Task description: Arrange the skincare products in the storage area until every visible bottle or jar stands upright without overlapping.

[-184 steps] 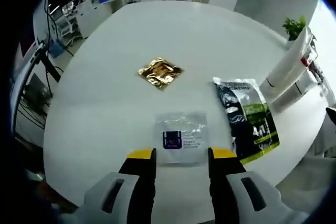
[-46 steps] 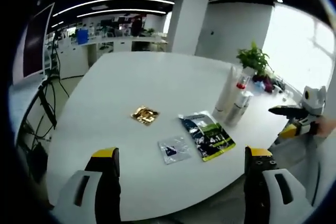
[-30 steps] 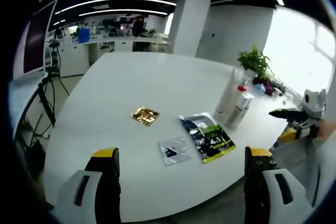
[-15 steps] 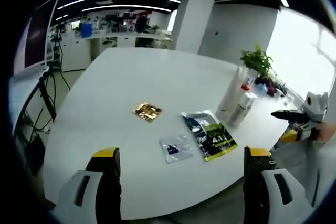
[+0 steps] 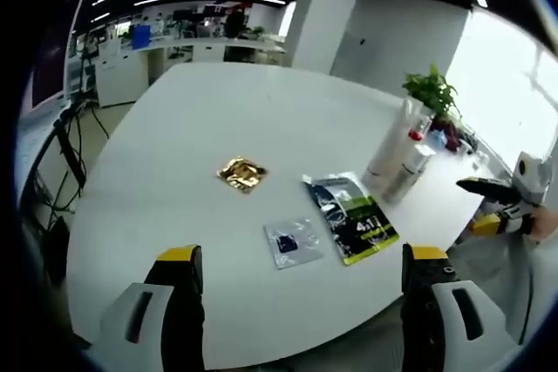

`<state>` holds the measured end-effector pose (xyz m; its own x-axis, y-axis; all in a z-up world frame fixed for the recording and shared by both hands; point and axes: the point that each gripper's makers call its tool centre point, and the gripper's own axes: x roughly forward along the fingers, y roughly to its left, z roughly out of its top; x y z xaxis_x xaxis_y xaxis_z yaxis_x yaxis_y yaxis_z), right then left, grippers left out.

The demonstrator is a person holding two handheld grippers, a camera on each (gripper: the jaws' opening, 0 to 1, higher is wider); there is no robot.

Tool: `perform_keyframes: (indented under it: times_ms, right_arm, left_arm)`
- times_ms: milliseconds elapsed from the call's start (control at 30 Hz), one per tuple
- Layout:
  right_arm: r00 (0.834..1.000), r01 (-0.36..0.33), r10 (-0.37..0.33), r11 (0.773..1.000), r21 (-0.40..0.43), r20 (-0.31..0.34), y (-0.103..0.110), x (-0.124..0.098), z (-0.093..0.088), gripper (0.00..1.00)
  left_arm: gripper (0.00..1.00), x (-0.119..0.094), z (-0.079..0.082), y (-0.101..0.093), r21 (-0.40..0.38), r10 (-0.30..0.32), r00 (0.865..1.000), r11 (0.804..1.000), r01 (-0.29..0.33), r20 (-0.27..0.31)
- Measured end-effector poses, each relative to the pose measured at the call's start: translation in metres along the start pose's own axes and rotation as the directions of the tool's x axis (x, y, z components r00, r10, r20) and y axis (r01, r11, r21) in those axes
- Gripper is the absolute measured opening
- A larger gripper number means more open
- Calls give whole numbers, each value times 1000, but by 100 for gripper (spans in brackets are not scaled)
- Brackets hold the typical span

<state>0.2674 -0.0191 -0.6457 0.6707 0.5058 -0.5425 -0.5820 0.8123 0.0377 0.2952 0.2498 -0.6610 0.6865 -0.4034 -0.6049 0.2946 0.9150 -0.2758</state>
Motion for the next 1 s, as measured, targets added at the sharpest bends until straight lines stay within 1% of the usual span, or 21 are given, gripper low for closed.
perform_keyframes:
  times_ms: [167,300,433,567,1000]
  right_arm:
    - [1000,4,-4,1000,-8,-4,0,0,0,84]
    - [1000,7,-8,1000,-21,-10,1,1,-1,84]
    - [1000,14,-14,1000,-22,-8,0,1,0,84]
    - [1000,15,-16,1000,-17,-8,-1,1,0,84]
    - [999,31,-31,1000,-6,-12,-4,1,0,84]
  left_arm:
    - [92,8,4,4,6,1,1000,1000,-1,-8]
    - [91,14,6,6,20,2,1000,1000,-1,-31]
    - [91,17,11,7,29,3,999,1000,-2,-35]
    - [91,25,11,12,73,16,998,997,-12,-59]
    - [91,52,16,20,140,18,992,990,0,-126]
